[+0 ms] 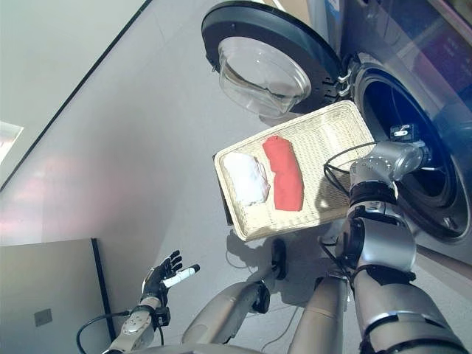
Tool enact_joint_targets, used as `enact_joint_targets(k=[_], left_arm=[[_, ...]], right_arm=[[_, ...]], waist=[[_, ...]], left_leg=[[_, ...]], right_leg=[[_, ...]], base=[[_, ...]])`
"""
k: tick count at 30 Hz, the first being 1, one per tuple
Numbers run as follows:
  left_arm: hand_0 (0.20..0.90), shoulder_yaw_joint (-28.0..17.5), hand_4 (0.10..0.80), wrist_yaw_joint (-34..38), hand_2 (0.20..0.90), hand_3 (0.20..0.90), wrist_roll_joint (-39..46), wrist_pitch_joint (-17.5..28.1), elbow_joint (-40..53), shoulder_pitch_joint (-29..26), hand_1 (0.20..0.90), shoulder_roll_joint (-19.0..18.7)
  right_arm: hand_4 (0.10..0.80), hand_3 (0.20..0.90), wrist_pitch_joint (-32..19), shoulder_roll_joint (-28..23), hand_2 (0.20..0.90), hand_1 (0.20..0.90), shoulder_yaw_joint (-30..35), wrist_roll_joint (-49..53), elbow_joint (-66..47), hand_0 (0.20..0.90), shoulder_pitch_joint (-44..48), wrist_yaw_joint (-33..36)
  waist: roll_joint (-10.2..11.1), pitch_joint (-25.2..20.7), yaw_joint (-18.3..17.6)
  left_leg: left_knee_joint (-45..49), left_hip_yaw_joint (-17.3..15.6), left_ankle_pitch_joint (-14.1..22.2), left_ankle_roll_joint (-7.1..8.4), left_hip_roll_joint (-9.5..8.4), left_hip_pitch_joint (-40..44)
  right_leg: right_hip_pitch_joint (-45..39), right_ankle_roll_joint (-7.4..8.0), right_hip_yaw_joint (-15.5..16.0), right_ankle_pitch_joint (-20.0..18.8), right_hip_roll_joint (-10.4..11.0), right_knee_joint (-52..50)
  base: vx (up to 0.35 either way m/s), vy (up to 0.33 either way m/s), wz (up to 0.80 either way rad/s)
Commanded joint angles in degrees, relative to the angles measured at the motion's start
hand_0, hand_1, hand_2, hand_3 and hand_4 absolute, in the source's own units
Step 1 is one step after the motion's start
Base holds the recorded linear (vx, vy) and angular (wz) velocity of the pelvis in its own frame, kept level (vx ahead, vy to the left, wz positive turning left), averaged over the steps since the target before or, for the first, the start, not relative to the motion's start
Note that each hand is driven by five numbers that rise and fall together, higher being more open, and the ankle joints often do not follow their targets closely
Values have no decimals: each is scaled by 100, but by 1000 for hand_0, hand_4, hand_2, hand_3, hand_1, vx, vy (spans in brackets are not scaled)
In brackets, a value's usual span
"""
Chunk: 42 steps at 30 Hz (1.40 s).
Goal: Pick up the clothes and place them into the washing machine
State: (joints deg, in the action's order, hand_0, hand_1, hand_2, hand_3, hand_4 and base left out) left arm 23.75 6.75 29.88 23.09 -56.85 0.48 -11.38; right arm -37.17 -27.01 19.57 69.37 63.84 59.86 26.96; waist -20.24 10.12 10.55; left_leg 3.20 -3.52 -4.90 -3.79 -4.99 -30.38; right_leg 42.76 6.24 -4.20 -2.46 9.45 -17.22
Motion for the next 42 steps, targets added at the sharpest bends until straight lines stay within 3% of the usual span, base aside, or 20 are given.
enact_joint_targets(k=[1,10,11,12,21,22,26,30,37,38,42], left_arm=[[900,-148,800,181,900,900,-22,189,-345,114,900,-67],[900,-234,800,199,900,900,-29,160,-403,108,900,-62],[900,-247,800,201,900,900,-20,163,-404,116,900,-61],[900,-255,800,208,900,900,-26,164,-403,126,900,-63],[900,-276,800,180,900,900,96,257,-361,187,900,-23],[900,-272,800,176,900,900,85,260,-389,194,900,-18],[900,-268,800,130,900,900,92,248,-393,195,900,-24],[900,-396,800,156,900,900,-167,144,-468,112,900,-143],[900,-632,800,26,900,900,-317,68,-337,122,900,-242],[900,-683,800,8,900,900,-337,41,-322,117,900,-269],[900,-759,800,37,900,900,-376,40,-325,101,900,-287]], right_arm=[[800,900,253,-569,900,900,-966,-359,282,900,170,-185],[800,900,541,-391,900,900,-1175,-415,711,900,152,-207],[449,409,532,-352,409,409,-1182,-439,693,409,139,-190],[300,200,530,-361,200,200,-1179,-460,676,200,121,-161],[312,216,57,-36,216,216,-869,-385,-42,216,-249,-210],[800,900,84,-36,900,900,-866,-377,-29,900,-256,-242],[800,900,196,-54,900,900,-898,-305,82,900,-256,-373],[800,900,1235,-676,900,900,-1676,-1343,1381,900,55,-235],[800,900,2002,-426,900,900,-2723,-2195,1877,900,269,-723],[800,900,2204,-339,900,900,-3070,-2844,2026,900,299,-720],[800,900,2305,-129,900,900,-3404,-3537,2019,900,287,-516]], waist=[[-48,-316,20],[31,-304,-20],[37,-306,-20],[39,-303,-26],[37,-294,-40],[39,-295,-41],[51,-307,-49],[136,-312,-13],[257,-242,31],[291,-234,45],[334,-204,34]], left_leg=[[461,114,344,570,85,-430],[472,110,339,578,121,-447],[474,109,338,578,119,-447],[472,106,335,578,121,-446],[477,114,324,567,106,-468],[482,106,325,565,104,-467],[493,103,335,562,113,-466],[516,85,328,576,145,-492],[567,86,302,584,199,-536],[579,93,287,584,205,-550],[594,107,273,581,212,-566]], right_leg=[[-458,-152,196,85,52,382],[-456,-185,205,85,20,386],[-460,-188,203,85,14,387],[-457,-189,202,91,10,377],[-463,-186,207,99,13,378],[-457,-186,205,100,10,368],[-444,-188,188,94,4,362],[-405,-209,194,48,-2,349],[-368,-242,200,5,-41,331],[-375,-252,204,-3,-53,331],[-384,-261,219,-12,-75,331]], base=[[0,0,0],[-5,-4,-5],[0,0,0],[0,0,0],[0,0,0],[0,0,0],[0,0,0],[-7,-5,1],[-5,-6,-1],[0,0,0],[0,0,0]])
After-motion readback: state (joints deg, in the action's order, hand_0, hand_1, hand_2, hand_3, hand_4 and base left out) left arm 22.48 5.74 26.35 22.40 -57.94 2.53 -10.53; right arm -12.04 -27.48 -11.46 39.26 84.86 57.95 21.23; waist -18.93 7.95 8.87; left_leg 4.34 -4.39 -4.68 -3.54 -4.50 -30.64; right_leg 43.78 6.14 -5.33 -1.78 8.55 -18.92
